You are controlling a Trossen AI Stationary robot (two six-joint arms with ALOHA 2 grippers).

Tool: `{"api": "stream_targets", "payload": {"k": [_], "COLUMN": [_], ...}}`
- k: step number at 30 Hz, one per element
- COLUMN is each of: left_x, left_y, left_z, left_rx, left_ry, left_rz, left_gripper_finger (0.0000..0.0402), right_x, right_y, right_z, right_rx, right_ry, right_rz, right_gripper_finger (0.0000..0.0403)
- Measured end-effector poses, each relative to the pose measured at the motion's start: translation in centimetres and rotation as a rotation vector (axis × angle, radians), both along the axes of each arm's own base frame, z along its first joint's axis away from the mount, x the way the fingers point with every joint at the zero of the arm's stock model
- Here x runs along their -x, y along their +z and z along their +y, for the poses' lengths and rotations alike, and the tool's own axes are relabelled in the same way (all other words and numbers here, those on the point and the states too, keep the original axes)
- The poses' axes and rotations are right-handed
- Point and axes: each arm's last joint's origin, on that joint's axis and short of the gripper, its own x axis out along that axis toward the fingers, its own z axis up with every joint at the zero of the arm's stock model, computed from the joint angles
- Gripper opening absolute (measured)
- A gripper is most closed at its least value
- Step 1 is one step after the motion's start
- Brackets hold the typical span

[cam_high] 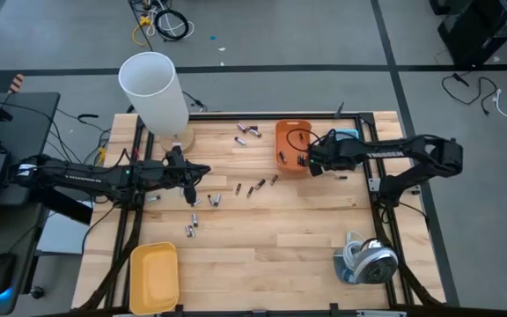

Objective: Sort batteries
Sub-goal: Adjust the orange bin

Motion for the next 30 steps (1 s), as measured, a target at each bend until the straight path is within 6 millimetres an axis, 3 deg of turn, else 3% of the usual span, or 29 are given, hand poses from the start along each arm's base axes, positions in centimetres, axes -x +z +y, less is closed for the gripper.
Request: {"api": "stream_targets", "payload": {"k": [6,13,21,30], "left_x": [0.0,0.0,0.1,0.0], "left_y": [0.0,-0.2,-0.2,-0.2], "left_z": [0.0,0.0,0.0,0.0], "left_rx": [-0.001,-0.001,0.001,0.003], "left_ry": [0.000,0.000,0.000,0.001], "left_rz": [0.001,0.021,0.021,0.018], "left_gripper_finger": [0.0030,0.0030,0.0030,0.0030], "right_x": [-0.5,-0.2,1.5,1.7], "right_y": [0.0,-0.2,-4.1,-4.4], "right_z": [-0.7,-1.0,-0.3,-0.3], "right_rx": [0.026,0.055,0.064,0.091], "right_ry": [0.022,0.013,-0.008,-0.022], "right_rz": [-0.042,-0.020,-0.133,-0.176], "right_gripper_finger": [0.0094,0.0008,0.0002,0.0000]}}
